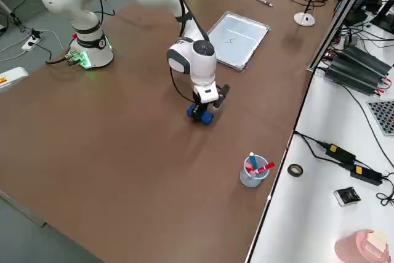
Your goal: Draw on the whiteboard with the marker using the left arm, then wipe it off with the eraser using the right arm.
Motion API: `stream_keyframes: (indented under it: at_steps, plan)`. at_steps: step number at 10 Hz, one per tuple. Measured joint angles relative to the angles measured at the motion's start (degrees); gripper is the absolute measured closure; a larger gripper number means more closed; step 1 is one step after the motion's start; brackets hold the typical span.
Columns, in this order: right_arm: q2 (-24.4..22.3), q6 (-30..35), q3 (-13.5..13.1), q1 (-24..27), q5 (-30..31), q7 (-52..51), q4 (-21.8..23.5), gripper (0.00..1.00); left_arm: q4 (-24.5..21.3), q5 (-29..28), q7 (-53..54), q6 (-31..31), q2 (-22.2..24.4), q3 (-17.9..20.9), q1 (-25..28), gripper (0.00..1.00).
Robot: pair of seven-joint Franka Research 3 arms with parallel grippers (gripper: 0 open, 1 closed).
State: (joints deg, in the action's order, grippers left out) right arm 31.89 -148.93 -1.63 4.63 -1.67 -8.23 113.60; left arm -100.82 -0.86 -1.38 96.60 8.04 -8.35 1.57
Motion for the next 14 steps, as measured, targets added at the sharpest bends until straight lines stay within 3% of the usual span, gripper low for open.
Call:
stream_keyframes:
  at_steps: [4,7,10,14]
  plan:
    - [-0.1,0.8,0.4,-0.2,0.0,3.1,-0.9,0.44,0.3,0.5,-2.3,-3.8,2.0,-0.3,-0.1,0.0]
    - [-1.6,10.2,0.8,-2.8,0.0,9.0,-5.1,0.44,0.3,0.5,-3.5,-4.0,1.9,-0.7,-0.2,0.0]
    - [-4.6,16.0,1.1,-7.4,-0.1,16.0,-8.0,0.44,0.3,0.5,-3.6,-4.0,1.7,-0.7,-0.1,0.0]
    - [-6.1,16.5,2.4,-16.3,-2.0,28.3,-9.7,0.44,0.3,0.5,-3.6,-4.0,1.5,-0.6,-0.1,0.0]
